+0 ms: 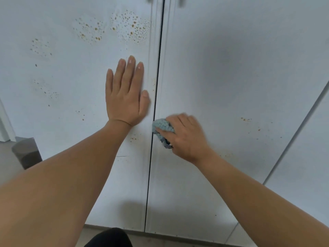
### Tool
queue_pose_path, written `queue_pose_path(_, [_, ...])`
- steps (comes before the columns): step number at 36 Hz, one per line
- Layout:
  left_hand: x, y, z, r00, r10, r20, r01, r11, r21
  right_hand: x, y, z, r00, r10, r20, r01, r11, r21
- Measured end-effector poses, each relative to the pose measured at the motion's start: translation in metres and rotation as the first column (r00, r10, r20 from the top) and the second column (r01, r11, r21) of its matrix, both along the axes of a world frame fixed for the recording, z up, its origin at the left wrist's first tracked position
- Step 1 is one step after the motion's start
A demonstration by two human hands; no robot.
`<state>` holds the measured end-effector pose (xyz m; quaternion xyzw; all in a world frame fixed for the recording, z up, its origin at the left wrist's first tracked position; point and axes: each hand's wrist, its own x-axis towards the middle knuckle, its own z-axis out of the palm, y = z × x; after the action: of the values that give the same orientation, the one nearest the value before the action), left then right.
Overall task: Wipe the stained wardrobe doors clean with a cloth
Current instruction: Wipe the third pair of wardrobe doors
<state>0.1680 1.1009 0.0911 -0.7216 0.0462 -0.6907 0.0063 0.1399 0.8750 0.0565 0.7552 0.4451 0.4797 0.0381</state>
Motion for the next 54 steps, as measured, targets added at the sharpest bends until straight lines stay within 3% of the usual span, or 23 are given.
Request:
queue_pose_path(3, [0.000, 0.000, -0.002, 1.000, -0.001, -0.009, 0.001, 1.000, -0.014, -0.001, -0.004, 0.001, 0.995, -0.048, -0.084, 0.065, 0.976, 0.208])
queue_pose_path(6, [0.000, 0.000, -0.002, 1.000, -0.004, -0.018, 0.004, 1.000, -0.010, -0.007, -0.004, -0.007, 0.991, -0.041, -0.127, 0.037, 0.999, -0.027])
queue_pose_path(8, [0.001, 0.001, -0.002, 1.000, -0.002, -0.006, 0.002, 1.000, -0.005, -0.008, -0.014, 0.006, 0.991, 0.021, -0.135, -0.026, 0.999, -0.039])
queue_pose_path(10, [0.003, 0.000, -0.002, 1.000, -0.001, 0.012, 0.001, 1.000, -0.003, -0.007, -0.028, 0.027, 0.996, 0.074, -0.055, -0.060, 0.973, 0.222])
queue_pose_path(12, [0.003, 0.000, -0.003, 1.000, 0.001, 0.026, -0.001, 1.000, -0.005, -0.005, -0.043, 0.050, 0.999, -0.015, 0.028, -0.001, 0.873, 0.487])
queue_pose_path(15, [0.003, 0.000, -0.003, 1.000, -0.006, 0.022, 0.006, 1.000, 0.003, -0.002, -0.052, 0.059, 0.989, -0.145, -0.032, 0.129, 0.732, 0.669])
queue_pose_path(17, [0.003, 0.000, -0.003, 1.000, -0.006, 0.019, 0.006, 1.000, 0.001, -0.004, -0.045, 0.042, 0.994, -0.089, -0.056, 0.105, 0.804, 0.586])
queue_pose_path(19, [0.002, 0.002, -0.003, 1.000, -0.002, 0.023, 0.002, 1.000, 0.000, -0.006, -0.043, 0.024, 0.991, 0.000, -0.132, 0.033, 0.968, 0.249])
queue_pose_path(21, [0.003, 0.001, -0.003, 1.000, -0.002, 0.026, 0.002, 1.000, 0.002, -0.007, -0.051, 0.019, 0.981, -0.024, -0.195, 0.035, 0.998, 0.052])
queue_pose_path(25, [0.006, 0.002, -0.003, 0.999, 0.010, 0.048, -0.010, 1.000, 0.002, 0.001, -0.063, 0.011, 0.996, -0.036, -0.081, 0.065, 0.918, 0.391])
queue_pose_path(30, [0.006, 0.002, -0.003, 0.999, 0.003, 0.054, -0.004, 1.000, 0.008, -0.003, -0.060, 0.000, 0.985, 0.008, -0.173, 0.000, 0.999, 0.047])
queue_pose_path(32, [0.006, 0.003, -0.003, 0.998, 0.005, 0.056, -0.005, 1.000, 0.002, -0.003, -0.072, 0.010, 0.988, 0.011, -0.154, 0.019, 0.981, 0.192])
queue_pose_path(35, [0.006, 0.003, -0.004, 0.998, 0.008, 0.060, -0.008, 1.000, 0.005, -0.002, -0.098, 0.038, 0.994, -0.086, 0.065, 0.039, 0.852, 0.522])
queue_pose_path(38, [0.006, 0.003, -0.004, 0.998, 0.002, 0.055, -0.002, 1.000, 0.006, 0.005, -0.111, 0.049, 0.983, -0.184, -0.003, 0.128, 0.669, 0.732])
queue_pose_path(39, [0.006, 0.002, -0.005, 0.999, -0.001, 0.051, 0.001, 1.000, 0.005, 0.004, -0.109, 0.045, 0.986, -0.166, -0.027, 0.133, 0.666, 0.734])
queue_pose_path(40, [0.006, 0.002, -0.005, 0.999, 0.003, 0.049, -0.003, 1.000, 0.004, 0.003, -0.103, 0.036, 0.990, -0.131, -0.060, 0.138, 0.743, 0.656])
queue_pose_path(42, [0.006, 0.002, -0.004, 0.999, 0.007, 0.047, -0.007, 1.000, 0.007, 0.002, -0.097, 0.016, 0.990, -0.062, -0.125, 0.099, 0.943, 0.316])
queue_pose_path(44, [0.006, 0.002, -0.004, 0.999, 0.006, 0.052, -0.007, 1.000, 0.010, -0.001, -0.102, 0.005, 0.993, -0.054, -0.102, 0.063, 0.994, 0.090])
queue_pose_path(45, [0.006, 0.003, -0.004, 0.998, 0.010, 0.058, -0.011, 1.000, 0.011, 0.002, -0.106, 0.001, 0.996, -0.059, -0.068, 0.066, 0.991, 0.113])
queue_pose_path(48, [0.007, 0.002, -0.005, 0.998, 0.015, 0.063, -0.016, 1.000, 0.012, 0.005, -0.114, -0.005, 0.992, -0.111, -0.060, 0.126, 0.901, 0.414])
queue_pose_path(49, [0.007, 0.003, -0.005, 0.998, 0.014, 0.064, -0.015, 1.000, 0.013, 0.002, -0.111, -0.007, 0.994, -0.091, -0.064, 0.110, 0.903, 0.416])
queue_pose_path(52, [0.007, 0.003, -0.005, 0.998, 0.008, 0.066, -0.009, 1.000, 0.021, -0.004, -0.110, -0.013, 0.995, -0.062, -0.080, 0.073, 0.987, 0.146])
queue_pose_path(54, [0.008, 0.004, -0.004, 0.997, 0.010, 0.070, -0.013, 1.000, 0.029, -0.007, -0.124, -0.004, 0.995, -0.064, -0.074, 0.077, 0.977, 0.197])
